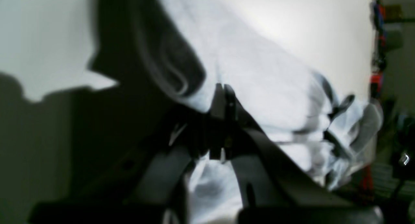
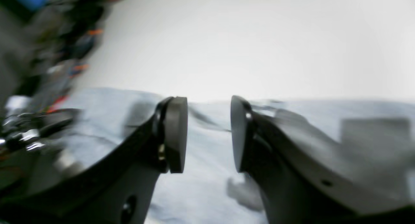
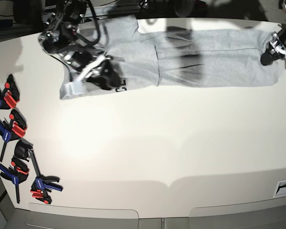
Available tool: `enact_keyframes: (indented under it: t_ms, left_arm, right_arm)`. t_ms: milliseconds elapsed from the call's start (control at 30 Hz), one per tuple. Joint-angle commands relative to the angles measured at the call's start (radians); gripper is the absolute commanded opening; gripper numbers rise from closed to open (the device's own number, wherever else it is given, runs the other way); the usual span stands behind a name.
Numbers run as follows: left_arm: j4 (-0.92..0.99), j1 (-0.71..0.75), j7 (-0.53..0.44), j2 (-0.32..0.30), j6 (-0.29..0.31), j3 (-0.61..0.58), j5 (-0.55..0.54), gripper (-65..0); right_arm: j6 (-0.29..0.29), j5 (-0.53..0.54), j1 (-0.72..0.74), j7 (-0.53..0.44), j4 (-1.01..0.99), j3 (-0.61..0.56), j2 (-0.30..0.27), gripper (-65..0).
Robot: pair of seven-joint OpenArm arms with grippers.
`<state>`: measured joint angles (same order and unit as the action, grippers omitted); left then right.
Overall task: Fold the T-shirt properly
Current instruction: 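Move the left gripper to the folded shirt's end and grasp it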
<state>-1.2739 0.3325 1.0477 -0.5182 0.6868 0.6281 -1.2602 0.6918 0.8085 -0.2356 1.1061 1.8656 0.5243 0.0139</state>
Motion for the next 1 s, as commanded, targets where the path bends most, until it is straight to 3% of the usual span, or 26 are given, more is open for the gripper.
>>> enact_keyframes:
  t_ms: [0, 67, 167, 300, 400, 967]
  left_arm:
    - [-0.056, 0.006, -0.004, -0.008, 0.011, 0.007, -0.031, -65.0]
    - [-0.137, 0.02, 0.032, 0.024, 0.011, 0.007, -0.045, -65.0]
    - [-0.232, 0.031, 0.116, 0.097, 0.011, 0.006, -0.149, -65.0]
    - [-0.308, 0.031, 0.153, 0.179, 0.011, -0.021, -0.183, -65.0]
    - [-0.332, 0.03, 0.15, 0.201, 0.011, -0.088, -0.181, -65.0]
    - [-0.345, -0.055, 0.143, 0.322, 0.011, -0.385, -0.154, -65.0]
  right_arm:
    - [0.006, 0.008, 0.008, -0.027, 0.018, 0.034, -0.006, -44.4]
    - [0.006, -0.006, 0.008, -0.034, 0.018, 0.109, -0.009, -44.4]
    - [0.006, -0.005, 0.005, -0.034, 0.018, 0.202, -0.021, -44.4]
    - [0.006, -0.006, 0.001, -0.033, 0.017, 0.257, -0.057, -44.4]
    - [0.006, -0.006, 0.0, -0.034, 0.017, 0.259, -0.08, -44.4]
    - [0.006, -0.006, 0.0, -0.049, 0.017, 0.259, -0.08, -44.4]
